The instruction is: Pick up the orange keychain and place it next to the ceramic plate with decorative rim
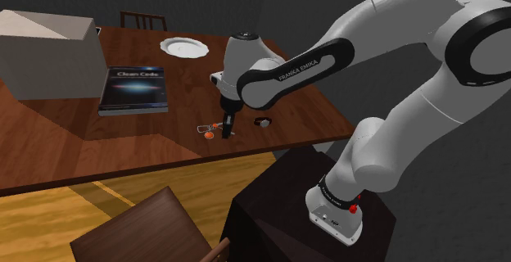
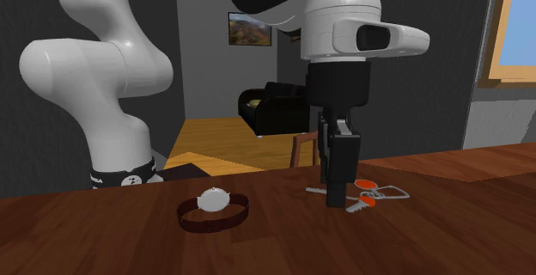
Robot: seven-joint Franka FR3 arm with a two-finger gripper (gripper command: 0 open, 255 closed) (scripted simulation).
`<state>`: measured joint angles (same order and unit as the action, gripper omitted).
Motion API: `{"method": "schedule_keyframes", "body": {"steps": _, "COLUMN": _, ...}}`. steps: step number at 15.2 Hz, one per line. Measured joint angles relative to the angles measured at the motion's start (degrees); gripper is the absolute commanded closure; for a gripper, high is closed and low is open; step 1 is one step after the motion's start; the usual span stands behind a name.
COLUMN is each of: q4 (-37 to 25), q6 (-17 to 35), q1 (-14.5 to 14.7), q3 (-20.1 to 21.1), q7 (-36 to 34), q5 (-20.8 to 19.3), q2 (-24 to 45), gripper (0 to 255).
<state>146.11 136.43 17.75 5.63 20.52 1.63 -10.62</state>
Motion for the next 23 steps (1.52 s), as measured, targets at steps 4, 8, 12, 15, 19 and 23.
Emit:
{"method": "schedule_keyframes", "body": {"steps": 4, "q4": -0.6, "q6": -2.6, "q1": -0.1, "q3": -0.1, "q7": 0.1, "q5": 0.1, "q2": -1.6, "gripper": 255}}
{"method": "schedule_keyframes", "body": {"steps": 8, "q4": -2.1, "q6": -6.0, "q1": -0.1, "q3": -0.3, "q7": 0.3, "q5": 0.2, "q2": -3.5, "gripper": 255}}
{"method": "schedule_keyframes", "body": {"steps": 12, "q4": -3.6, "q6": -9.4, "q1": 0.0, "q3": -0.3, "q7": 0.3, "q5": 0.3, "q2": -5.4, "gripper": 255}}
{"method": "schedule_keyframes", "body": {"steps": 15, "q4": -4.8, "q6": -12.0, "q1": 0.0, "q3": -0.4, "q7": 0.4, "q5": 0.4, "q2": -6.7, "gripper": 255}}
{"method": "schedule_keyframes", "body": {"steps": 19, "q4": -6.7, "q6": -14.4, "q1": -0.3, "q3": -0.9, "q7": 1.0, "q5": 0.2, "q2": -7.3, "gripper": 255}}
{"method": "schedule_keyframes", "body": {"steps": 23, "q4": -10.4, "q6": -14.6, "q1": -2.4, "q3": -3.8, "q7": 5.2, "q5": -0.9, "q2": -3.7, "gripper": 255}}
